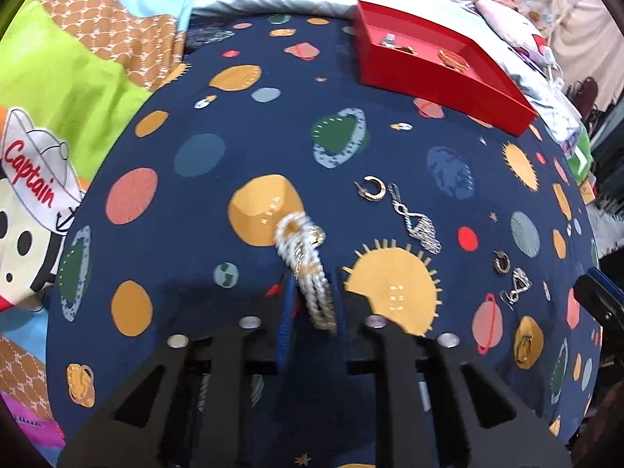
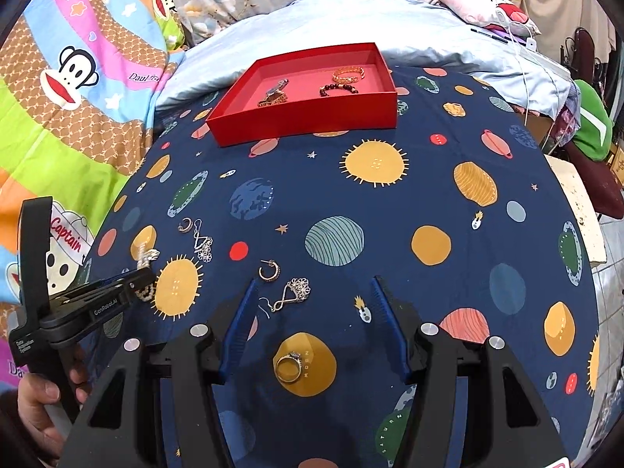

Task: Organize jewelry
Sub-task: 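Grasp the pearl bracelet with the left gripper and lift it, then hold the pearl bracelet up with the left gripper while the right gripper grasps the silver earring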

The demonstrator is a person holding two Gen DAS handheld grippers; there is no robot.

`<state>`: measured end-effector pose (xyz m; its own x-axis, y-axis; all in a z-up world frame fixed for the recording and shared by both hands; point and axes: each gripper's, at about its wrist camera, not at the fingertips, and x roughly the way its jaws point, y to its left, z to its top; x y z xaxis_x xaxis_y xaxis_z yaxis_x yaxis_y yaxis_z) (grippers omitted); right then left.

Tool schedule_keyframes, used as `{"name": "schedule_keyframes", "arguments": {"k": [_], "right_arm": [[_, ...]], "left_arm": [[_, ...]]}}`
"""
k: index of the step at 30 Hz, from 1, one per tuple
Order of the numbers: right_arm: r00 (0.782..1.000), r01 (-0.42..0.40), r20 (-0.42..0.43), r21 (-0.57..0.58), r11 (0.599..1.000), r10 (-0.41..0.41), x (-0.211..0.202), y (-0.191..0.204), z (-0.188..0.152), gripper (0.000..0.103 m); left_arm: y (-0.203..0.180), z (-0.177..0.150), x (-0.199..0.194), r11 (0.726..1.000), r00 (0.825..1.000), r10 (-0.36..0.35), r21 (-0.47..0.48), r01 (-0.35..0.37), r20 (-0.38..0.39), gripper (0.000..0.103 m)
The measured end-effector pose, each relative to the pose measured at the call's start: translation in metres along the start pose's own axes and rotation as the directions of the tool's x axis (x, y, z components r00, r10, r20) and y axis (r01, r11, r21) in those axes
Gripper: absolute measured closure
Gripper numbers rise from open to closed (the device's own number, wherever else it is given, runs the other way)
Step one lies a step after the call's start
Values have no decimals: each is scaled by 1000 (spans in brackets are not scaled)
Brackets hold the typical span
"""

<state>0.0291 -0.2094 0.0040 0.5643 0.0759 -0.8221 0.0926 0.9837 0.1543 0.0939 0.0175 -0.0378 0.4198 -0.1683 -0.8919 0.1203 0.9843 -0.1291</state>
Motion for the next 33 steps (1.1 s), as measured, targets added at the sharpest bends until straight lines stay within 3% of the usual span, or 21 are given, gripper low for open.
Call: {"name": "schedule_keyframes", "arguments": {"k": [16, 26, 33], "right_arm": [[1000, -5, -10, -24, 1000, 5, 5, 8, 4, 45], [997, -79, -37, -154, 985, 74, 39, 62, 16, 45], [990, -124, -90, -210, 970, 107, 65, 91, 22, 56]], "left_arm": [[-2, 8, -34, 997, 995, -81, 8, 81, 50, 92], [15, 12, -45, 998, 996, -53, -22, 55, 67, 92], [27, 11, -43, 998, 997, -43, -43, 46, 63, 92]]}}
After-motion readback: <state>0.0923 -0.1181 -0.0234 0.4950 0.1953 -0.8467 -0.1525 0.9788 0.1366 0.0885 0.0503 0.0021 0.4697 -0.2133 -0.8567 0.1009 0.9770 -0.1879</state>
